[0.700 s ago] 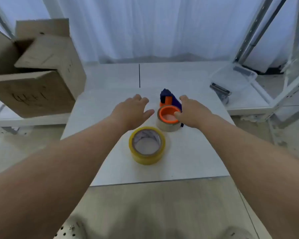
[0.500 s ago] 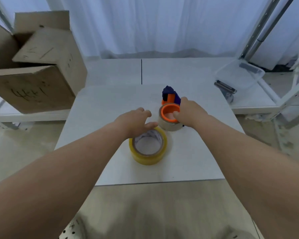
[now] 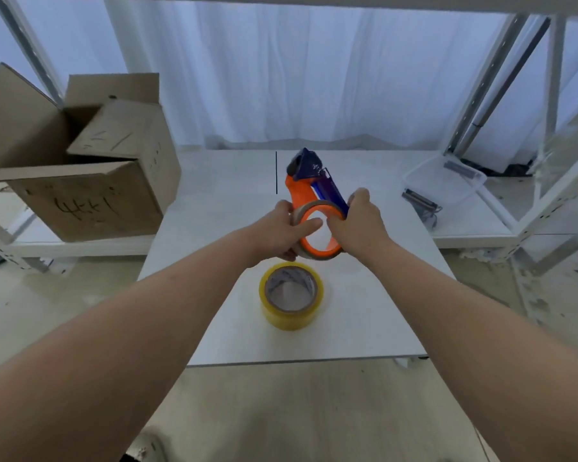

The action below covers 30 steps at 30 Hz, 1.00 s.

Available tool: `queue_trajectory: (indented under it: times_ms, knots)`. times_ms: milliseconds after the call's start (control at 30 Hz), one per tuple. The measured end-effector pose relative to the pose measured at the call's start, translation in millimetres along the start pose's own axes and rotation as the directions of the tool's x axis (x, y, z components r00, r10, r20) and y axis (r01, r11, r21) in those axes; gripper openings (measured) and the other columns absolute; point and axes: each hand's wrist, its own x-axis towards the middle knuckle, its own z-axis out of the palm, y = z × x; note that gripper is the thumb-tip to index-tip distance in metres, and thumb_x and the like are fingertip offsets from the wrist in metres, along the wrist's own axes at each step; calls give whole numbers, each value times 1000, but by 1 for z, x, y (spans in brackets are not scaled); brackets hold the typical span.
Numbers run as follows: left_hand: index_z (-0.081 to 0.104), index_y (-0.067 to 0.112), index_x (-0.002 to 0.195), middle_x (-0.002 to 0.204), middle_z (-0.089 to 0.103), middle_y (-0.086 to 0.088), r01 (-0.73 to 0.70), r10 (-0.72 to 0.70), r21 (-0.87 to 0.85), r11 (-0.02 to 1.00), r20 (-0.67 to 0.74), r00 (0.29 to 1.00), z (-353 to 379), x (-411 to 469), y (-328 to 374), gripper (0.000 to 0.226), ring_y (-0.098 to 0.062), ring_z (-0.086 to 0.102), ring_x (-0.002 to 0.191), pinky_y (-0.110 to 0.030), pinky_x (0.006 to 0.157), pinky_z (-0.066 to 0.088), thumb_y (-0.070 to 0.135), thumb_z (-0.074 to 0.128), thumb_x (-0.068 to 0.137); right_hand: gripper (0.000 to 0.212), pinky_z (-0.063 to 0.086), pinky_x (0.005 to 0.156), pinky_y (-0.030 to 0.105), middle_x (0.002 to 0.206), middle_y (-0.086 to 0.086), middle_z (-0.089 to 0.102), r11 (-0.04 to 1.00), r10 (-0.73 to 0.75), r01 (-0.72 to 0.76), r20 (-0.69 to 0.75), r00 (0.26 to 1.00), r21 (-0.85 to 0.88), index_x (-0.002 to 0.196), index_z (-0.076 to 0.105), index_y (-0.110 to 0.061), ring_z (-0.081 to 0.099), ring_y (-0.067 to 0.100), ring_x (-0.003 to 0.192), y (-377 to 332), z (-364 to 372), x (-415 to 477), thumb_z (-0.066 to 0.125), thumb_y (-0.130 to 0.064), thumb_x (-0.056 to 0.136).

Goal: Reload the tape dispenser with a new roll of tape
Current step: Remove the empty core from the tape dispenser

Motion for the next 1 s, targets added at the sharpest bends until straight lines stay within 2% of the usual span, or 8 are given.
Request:
queue_trajectory:
  times_ms: [133, 267, 367, 467, 533, 667, 833, 1000]
  knots:
    - [49, 15, 123, 99, 57, -9, -65, 105, 148, 987, -283, 953, -14, -9, 4, 44, -23, 65, 77, -35, 69, 58, 34, 63, 86, 50, 60, 62, 35, 99, 12, 57, 987, 70, -99, 219, 973, 126, 124, 26, -22, 63, 28, 78, -15, -13, -23, 56, -11, 86]
    - [56, 14, 101, 90, 62, -3, -158, 217, 162, 974, -466, 858, -18, -21, 7, 35, -19, 61, 80, -25, 63, 47, 39, 68, 81, 71, 61, 70, 37, 88, 10, 60, 953, 65, -133, 246, 967, 272, 144, 17, -26, 63, 23, 70, -28, -17, -30, 55, -11, 87]
    - [56, 16, 109, 100, 60, -2, -206, 205, 36, 978, -375, 904, -22, -28, 9, 34, -17, 58, 87, -19, 66, 45, 30, 69, 82, 66, 61, 69, 33, 92, 8, 60, 901, 76, -162, 221, 972, 403, 144, 22, -22, 65, 22, 75, -33, -16, -33, 56, -9, 88]
    - [48, 20, 129, 110, 60, -9, -71, 56, -97, 993, -145, 988, -33, -36, 10, 49, -22, 63, 92, -26, 69, 54, 28, 67, 85, 59, 61, 67, 33, 93, 7, 59, 891, 76, -148, 180, 981, 429, 137, 30, -14, 67, 21, 76, -34, -15, -36, 60, -10, 87]
    - [46, 17, 134, 106, 63, -11, -81, 55, -127, 989, -194, 979, -35, -38, 10, 49, -23, 67, 86, -28, 69, 57, 23, 62, 89, 54, 61, 65, 32, 92, 7, 59, 885, 38, -99, 142, 989, 454, 130, 33, -13, 66, 22, 75, -38, -13, -36, 64, -13, 86]
    - [50, 10, 122, 100, 60, -5, -203, 161, -25, 979, -517, 841, -32, -37, 12, 39, -21, 65, 81, -37, 82, 56, 24, 62, 88, 55, 61, 63, 30, 91, 9, 60, 866, 35, -109, 159, 987, 489, 122, 29, -19, 66, 22, 78, -45, -8, -34, 68, -25, 85]
    - [52, 11, 104, 99, 60, -2, -209, 372, 368, 906, -458, 807, -33, -38, 10, 22, -20, 58, 85, -29, 73, 44, 20, 61, 87, 65, 61, 66, 33, 101, 12, 62, 927, 12, -128, 313, 950, 354, 130, 29, -17, 67, 22, 84, -33, -20, -32, 72, -25, 82]
    - [53, 13, 114, 113, 60, -6, -204, 447, 504, 839, -425, 787, -41, -40, 8, 23, -21, 57, 90, -27, 75, 42, 12, 53, 90, 61, 56, 86, 37, 109, 14, 61, 972, 46, -139, 427, 903, 188, 129, 37, -14, 66, 23, 91, -15, -32, -30, 73, -23, 81]
